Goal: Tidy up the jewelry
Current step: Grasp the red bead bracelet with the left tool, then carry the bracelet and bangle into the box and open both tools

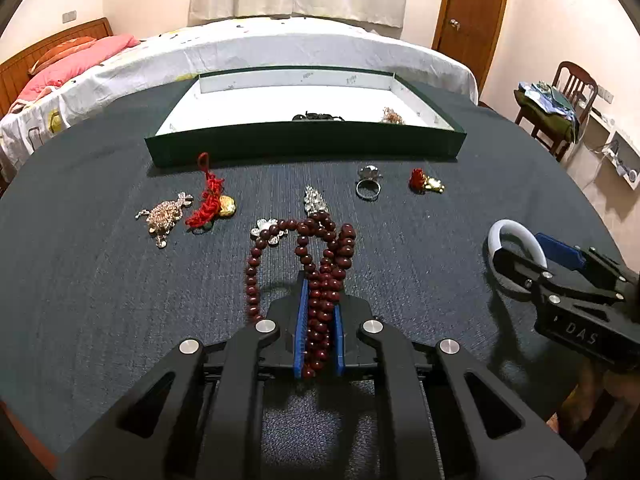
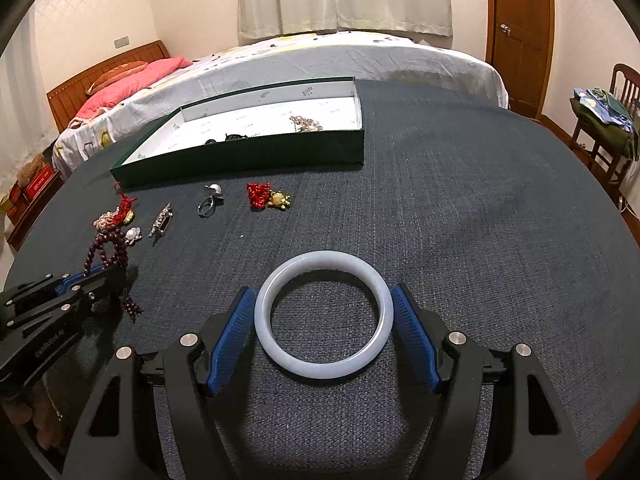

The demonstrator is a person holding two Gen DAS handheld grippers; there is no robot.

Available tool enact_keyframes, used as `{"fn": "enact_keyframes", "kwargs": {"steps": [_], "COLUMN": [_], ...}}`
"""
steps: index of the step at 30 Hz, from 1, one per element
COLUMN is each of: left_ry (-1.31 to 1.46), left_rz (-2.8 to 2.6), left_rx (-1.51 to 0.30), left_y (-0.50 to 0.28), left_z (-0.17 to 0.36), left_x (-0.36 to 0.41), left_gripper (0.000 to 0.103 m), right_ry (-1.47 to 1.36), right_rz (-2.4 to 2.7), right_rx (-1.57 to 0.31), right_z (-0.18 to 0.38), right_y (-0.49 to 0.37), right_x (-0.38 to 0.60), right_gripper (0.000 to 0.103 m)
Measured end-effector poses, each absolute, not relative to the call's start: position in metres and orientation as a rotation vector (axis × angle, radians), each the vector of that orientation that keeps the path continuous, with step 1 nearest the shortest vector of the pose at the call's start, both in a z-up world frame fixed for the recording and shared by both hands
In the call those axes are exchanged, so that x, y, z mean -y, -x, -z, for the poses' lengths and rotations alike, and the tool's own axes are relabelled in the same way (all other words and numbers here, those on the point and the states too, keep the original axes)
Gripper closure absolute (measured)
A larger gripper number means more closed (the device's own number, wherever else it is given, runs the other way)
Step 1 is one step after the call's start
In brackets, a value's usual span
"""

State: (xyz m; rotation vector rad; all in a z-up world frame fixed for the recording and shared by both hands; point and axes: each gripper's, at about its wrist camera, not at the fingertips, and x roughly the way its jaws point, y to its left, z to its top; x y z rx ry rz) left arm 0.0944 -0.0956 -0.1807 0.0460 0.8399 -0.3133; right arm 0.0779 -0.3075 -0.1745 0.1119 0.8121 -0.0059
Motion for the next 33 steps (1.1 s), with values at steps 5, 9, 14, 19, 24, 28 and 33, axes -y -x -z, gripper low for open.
{"fn": "enact_keyframes", "kwargs": {"steps": [5, 9, 14, 19, 24, 28, 33], "left_ry": [-0.04, -0.031, -0.01, 0.003, 0.013, 0.019, -0.006], "left_rz": [0.315, 0.315, 0.31, 0.309, 0.317, 0.326, 0.342], "left_rx": [-0.82, -0.802, -0.777, -0.751, -0.73, -0.696, -0.637], "left_y": [-0.093, -0.092, -0.096, -0.104, -0.123, -0.146, -0.181], "left_z": [0.174, 0.166, 0.154, 0.143, 0.132, 0.118, 0.101], "left_x": [0.095, 0.094, 0.089, 0.085, 0.082, 0.083, 0.092], "left_gripper": [0.092, 0.092, 0.092, 0.092, 0.092, 0.092, 0.092], "right_ry": [-0.114, -0.111, -0.114, -0.108, -0.123, -0.127, -0.101], "right_rz": [0.004, -0.001, -0.015, -0.027, -0.044, -0.054, -0.048], "right_rx": [-0.808, -0.8, -0.785, -0.762, -0.74, -0.703, -0.636], "right_z": [0.172, 0.168, 0.158, 0.147, 0.134, 0.118, 0.097], "right_y": [-0.077, -0.078, -0.081, -0.088, -0.105, -0.126, -0.168], "right_x": [0.306, 0.304, 0.299, 0.295, 0.292, 0.29, 0.288], "right_gripper": [0.035, 0.035, 0.035, 0.035, 0.035, 0.035, 0.035]}}
